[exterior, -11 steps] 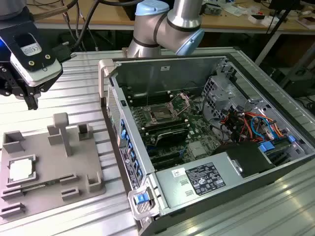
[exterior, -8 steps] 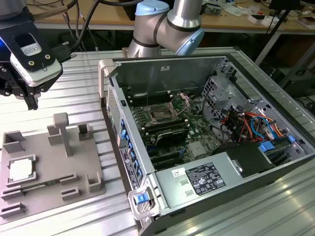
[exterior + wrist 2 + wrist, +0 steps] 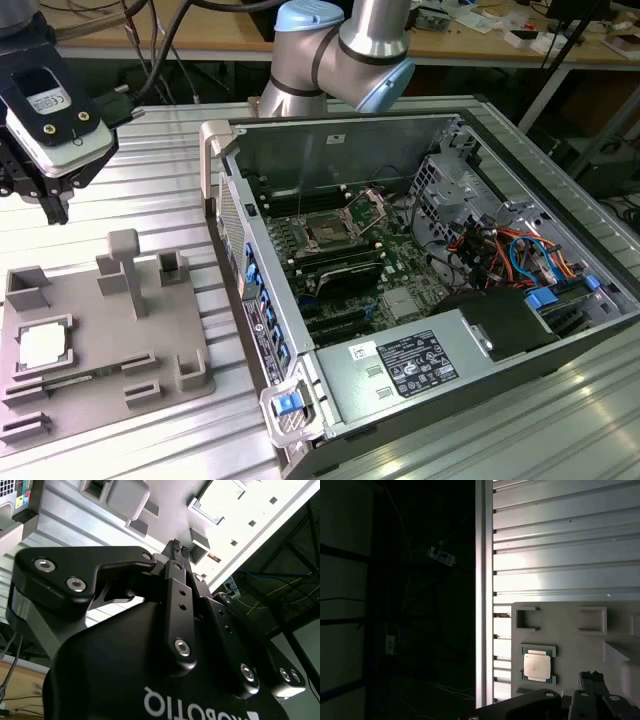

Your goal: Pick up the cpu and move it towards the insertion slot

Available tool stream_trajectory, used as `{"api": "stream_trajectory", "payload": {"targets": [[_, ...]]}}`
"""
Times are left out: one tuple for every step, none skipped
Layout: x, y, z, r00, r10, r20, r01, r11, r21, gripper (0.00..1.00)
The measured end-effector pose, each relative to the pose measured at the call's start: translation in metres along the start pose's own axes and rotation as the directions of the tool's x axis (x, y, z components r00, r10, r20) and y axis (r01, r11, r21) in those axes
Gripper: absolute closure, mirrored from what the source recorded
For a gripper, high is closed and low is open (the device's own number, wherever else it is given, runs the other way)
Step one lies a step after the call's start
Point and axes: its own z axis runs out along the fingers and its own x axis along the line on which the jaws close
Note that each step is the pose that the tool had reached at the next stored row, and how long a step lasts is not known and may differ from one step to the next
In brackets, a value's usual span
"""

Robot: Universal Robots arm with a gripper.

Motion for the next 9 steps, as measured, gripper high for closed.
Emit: {"api": "stream_trajectory", "payload": {"targets": [[0.0009,0.0,0.0,1.0,0.0,0.0,0.0,1.0,0.0,0.89],[0.0018,0.0,0.0,1.0,0.0,-0.0001,0.0,1.0,0.0,0.89],[0.0027,0.0001,0.0,1.0,0.0,0.0,0.0,1.0,0.0001,0.89],[0.0035,0.0001,0.0,1.0,0.0,0.0,0.0,1.0,0.0,0.89],[0.004,0.0,0.0,1.0,0.0,-0.0001,0.0,1.0,0.0,0.89],[0.0042,0.0,0.0,1.0,0.0,-0.0001,0.0,1.0,0.0,0.89],[0.0047,0.0001,0.0,1.0,0.0,0.0,0.0,1.0,0.0,0.89],[0.0054,0.0001,0.0,1.0,0.0,-0.0001,0.0,1.0,0.0,0.89],[0.0059,0.0001,0.0,1.0,0.0,-0.0001,0.0,1.0,0.0,0.89]]}}
